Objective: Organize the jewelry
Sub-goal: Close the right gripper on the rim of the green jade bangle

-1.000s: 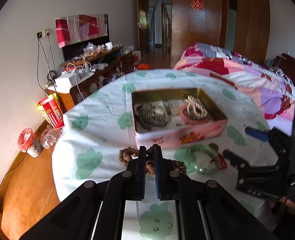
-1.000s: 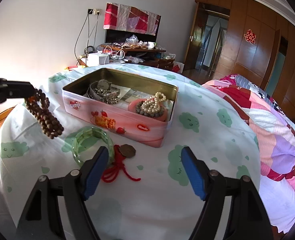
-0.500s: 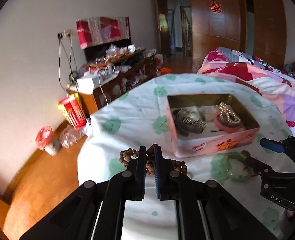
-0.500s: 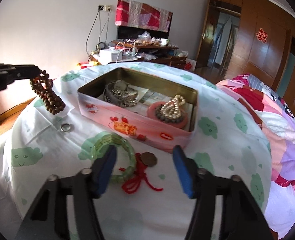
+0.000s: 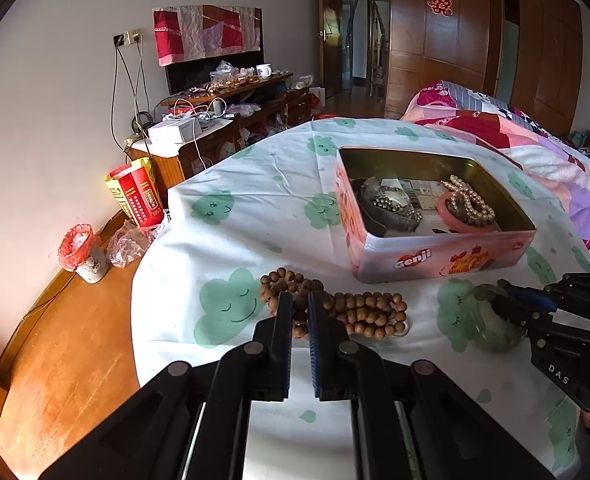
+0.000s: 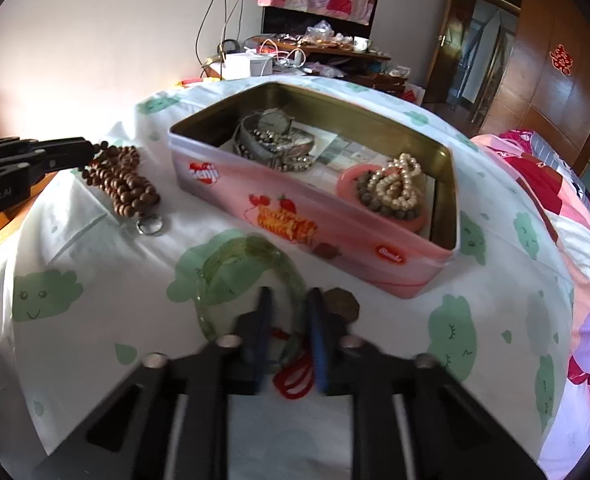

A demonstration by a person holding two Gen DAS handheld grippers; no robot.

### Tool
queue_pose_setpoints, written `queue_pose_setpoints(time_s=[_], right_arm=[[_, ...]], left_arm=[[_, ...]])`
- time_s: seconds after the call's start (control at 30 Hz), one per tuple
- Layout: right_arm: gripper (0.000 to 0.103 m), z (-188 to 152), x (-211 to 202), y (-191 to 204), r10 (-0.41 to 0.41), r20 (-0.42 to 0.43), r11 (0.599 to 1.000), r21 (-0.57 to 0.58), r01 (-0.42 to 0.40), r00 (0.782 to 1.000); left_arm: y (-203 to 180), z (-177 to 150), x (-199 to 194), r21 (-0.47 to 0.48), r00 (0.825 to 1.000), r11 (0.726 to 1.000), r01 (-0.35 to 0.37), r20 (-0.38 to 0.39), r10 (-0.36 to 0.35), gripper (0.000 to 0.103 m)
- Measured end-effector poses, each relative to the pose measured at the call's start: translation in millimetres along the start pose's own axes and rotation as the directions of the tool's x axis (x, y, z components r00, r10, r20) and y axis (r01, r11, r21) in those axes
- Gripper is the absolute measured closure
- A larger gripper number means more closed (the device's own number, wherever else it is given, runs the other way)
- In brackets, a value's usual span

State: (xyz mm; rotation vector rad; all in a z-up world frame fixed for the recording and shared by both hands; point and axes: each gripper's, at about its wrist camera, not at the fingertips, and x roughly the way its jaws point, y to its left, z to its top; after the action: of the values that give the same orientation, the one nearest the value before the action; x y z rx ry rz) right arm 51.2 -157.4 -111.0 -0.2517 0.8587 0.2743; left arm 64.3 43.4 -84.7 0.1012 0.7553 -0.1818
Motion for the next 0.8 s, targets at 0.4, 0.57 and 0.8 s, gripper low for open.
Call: queue_pose_setpoints(time_s=[0.4, 0.57, 0.8], right_arm=[[0.093, -4.1, -34.4, 2.1, -0.05, 0.158, 0.999, 0.021, 0.047, 0.986], [0.093, 2.6, -48.9, -1.6, -0.089, 0.205, 0.996, 0.02, 0.086, 0.975], [0.093, 4.9, -50.6, -7.8, -0.117, 0.216, 0.993, 0.039, 0.111, 0.969]], left_arm=[[-2.8, 14.8, -30.5, -0.001, 0.997, 1.0, 0.013, 0.072, -0.013, 0.096], [-7.8, 20.7, -43.3, 0.018, 0.995, 1.0, 0.005, 0.102, -0.007, 0.096], [-9.9, 22.2, -47.7, 0.022, 0.994, 1.0, -0.004, 0.105, 0.002, 0.096]])
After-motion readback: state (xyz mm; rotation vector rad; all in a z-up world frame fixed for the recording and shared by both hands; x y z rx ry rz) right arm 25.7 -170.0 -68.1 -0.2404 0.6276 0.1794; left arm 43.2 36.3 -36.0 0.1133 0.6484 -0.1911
